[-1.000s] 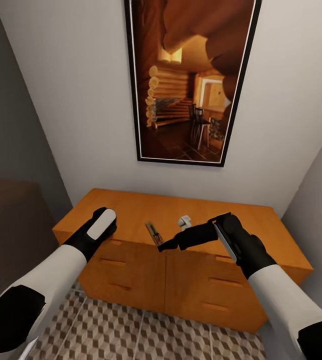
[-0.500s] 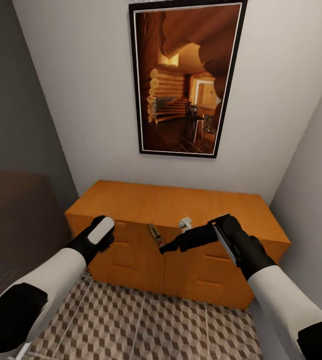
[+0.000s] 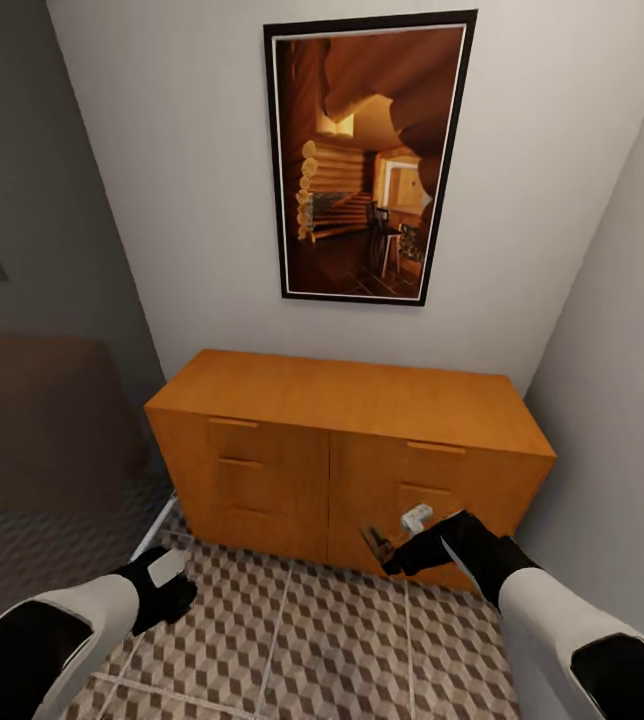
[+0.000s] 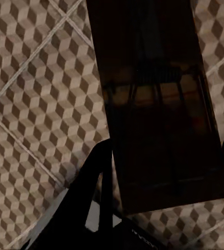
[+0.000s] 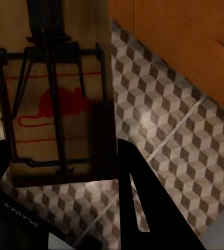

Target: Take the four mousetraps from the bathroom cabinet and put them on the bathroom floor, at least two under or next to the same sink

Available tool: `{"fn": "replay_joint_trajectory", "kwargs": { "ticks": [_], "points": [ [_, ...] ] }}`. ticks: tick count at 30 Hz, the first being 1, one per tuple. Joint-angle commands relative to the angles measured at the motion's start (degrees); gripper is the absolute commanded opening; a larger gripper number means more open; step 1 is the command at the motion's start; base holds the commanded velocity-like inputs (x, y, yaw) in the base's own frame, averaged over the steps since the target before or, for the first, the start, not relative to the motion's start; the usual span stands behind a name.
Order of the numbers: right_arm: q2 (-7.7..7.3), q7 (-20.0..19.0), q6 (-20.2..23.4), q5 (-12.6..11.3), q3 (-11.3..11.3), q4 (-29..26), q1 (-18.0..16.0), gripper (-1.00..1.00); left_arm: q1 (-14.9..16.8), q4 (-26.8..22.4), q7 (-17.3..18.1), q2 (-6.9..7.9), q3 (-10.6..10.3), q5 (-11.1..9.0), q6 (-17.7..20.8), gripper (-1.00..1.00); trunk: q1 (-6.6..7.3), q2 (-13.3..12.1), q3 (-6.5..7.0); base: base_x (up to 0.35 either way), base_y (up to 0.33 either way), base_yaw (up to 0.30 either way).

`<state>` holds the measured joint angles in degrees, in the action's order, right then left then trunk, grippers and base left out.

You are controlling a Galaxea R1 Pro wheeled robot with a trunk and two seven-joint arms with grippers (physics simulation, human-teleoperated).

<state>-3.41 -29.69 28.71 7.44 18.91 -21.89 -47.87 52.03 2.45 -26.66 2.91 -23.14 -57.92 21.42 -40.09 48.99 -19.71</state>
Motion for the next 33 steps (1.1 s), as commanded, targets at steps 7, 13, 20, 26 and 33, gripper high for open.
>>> {"fn": "replay_joint_trajectory", "kwargs": {
  "ticks": [7, 13, 20, 26, 33],
  "points": [
    [0.23, 8.3, -16.2, 0.5, 0.0, 15.8, 4.6, -1.00, -13.4, 0.7, 8.1, 0.50, -0.5, 6.7, -10.0, -1.00, 0.00, 0.1, -0.06, -0.013, 0.000, 0.000],
    [0.66, 18.1, -27.2, 0.4, 0.0, 17.7, 14.3, -1.00, -20.3, 0.8, 20.5, 0.83, -2.1, 19.2, -13.7, -1.00, 0.00, 0.1, -0.06, 0.000, 0.000, 0.000],
    [1.12, 30.1, -36.5, -0.2, -0.2, 20.8, 21.7, -1.00, -28.5, 0.9, 33.5, 1.07, -2.7, 36.0, -20.9, -1.00, 0.00, 0.1, -0.06, 0.000, 0.000, 0.000],
    [1.34, 30.4, -39.4, -0.2, -0.2, 22.2, 23.5, -1.00, -30.9, 0.8, 33.6, 1.17, -2.9, 41.0, -24.5, -1.00, 0.00, 0.1, -0.06, 0.000, 0.000, 0.000],
    [4.10, 30.2, -40.1, -0.2, -0.2, 22.5, 24.2, -1.00, -31.1, 0.8, 33.4, 1.21, -2.9, 41.3, -24.8, -1.00, 0.00, 0.1, -0.09, 0.000, 0.000, 0.027]
  ]
}}
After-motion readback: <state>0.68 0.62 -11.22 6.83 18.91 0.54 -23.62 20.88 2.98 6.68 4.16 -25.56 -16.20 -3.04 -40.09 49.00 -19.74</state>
